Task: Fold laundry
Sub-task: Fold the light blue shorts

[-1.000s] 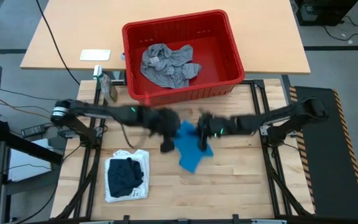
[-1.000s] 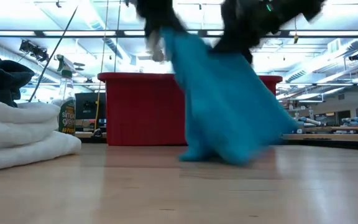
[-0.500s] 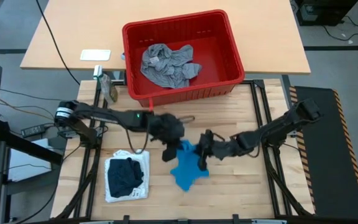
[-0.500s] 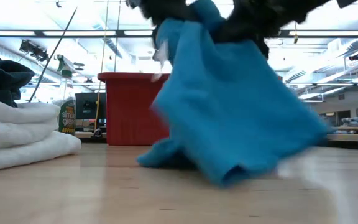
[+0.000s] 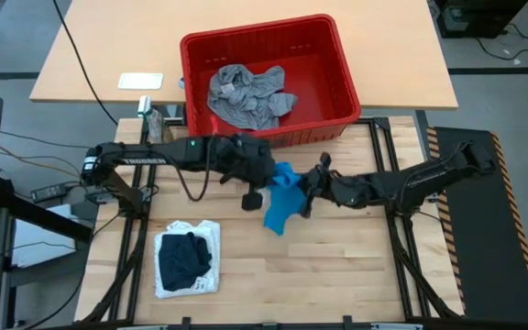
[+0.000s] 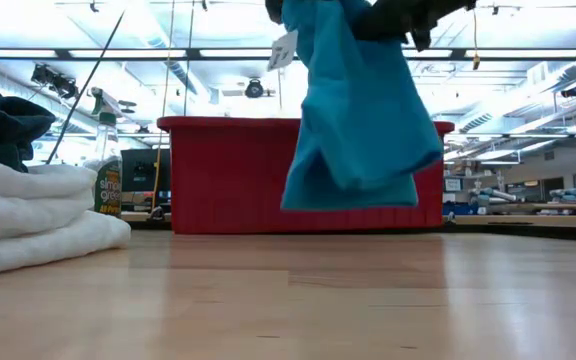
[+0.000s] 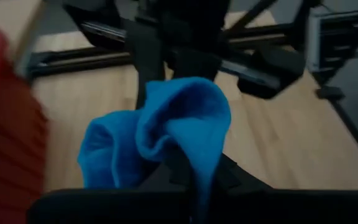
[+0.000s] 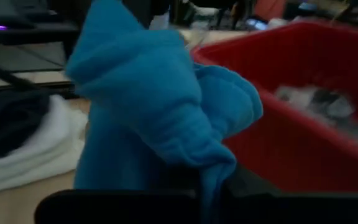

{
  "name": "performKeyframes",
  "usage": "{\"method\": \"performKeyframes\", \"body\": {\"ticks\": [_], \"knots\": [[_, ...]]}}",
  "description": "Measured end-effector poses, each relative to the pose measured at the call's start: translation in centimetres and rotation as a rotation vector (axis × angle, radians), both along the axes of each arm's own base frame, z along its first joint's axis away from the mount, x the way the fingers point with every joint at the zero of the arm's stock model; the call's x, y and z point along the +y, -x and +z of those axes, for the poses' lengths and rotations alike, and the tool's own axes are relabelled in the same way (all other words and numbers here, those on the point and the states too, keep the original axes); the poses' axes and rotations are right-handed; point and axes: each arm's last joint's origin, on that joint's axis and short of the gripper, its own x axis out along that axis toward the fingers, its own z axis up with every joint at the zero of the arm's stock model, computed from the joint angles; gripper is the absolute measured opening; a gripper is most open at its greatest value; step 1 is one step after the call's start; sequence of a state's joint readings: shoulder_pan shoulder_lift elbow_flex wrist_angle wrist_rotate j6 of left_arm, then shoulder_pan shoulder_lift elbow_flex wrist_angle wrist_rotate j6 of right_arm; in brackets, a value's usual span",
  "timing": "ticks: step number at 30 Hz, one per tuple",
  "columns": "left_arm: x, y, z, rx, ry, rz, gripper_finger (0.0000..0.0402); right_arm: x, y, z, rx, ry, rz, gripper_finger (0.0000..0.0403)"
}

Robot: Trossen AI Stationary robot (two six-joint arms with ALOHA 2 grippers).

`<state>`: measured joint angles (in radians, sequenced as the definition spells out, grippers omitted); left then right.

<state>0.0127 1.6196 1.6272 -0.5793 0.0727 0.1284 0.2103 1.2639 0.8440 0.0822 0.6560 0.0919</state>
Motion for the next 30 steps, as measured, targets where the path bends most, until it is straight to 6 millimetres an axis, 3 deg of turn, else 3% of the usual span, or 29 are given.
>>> {"method": "performKeyframes", "body": {"ticks": [3,6,11,15,18,23,30], "knots": [[0.5,0.0,0.6,-0.018,-0.022,-0.009,0.0013,-1.0,-0.2,0.2,0.006,0.026,0.004,0.0016],[-0.3,-0.5,-0.8,0.008,-0.055,-0.077,0.0013,-1.0,-0.4,-0.4,0.036,0.067,0.031,0.0014],[-2.3,-1.8,-7.2,0.167,-0.046,-0.117,0.0013,-0.3,0.5,-4.9,0.117,0.024,0.056,0.0014],[-4.2,-2.3,-11.8,0.231,0.055,-0.118,0.0013,1.7,2.4,-9.6,0.149,-0.147,0.1,0.0013],[-5.2,-2.7,-14.0,0.251,0.123,-0.095,0.0013,3.1,3.8,-11.8,0.113,-0.293,0.135,0.0013],[-5.7,-3.2,-13.9,0.223,0.218,-0.058,0.0014,5.0,4.7,-12.0,0.058,-0.333,0.14,0.0013],[-4.1,-3.6,-13.6,0.184,0.3,0.039,0.0042,4.7,4.2,-11.4,0.045,-0.278,0.114,0.0013]]}}
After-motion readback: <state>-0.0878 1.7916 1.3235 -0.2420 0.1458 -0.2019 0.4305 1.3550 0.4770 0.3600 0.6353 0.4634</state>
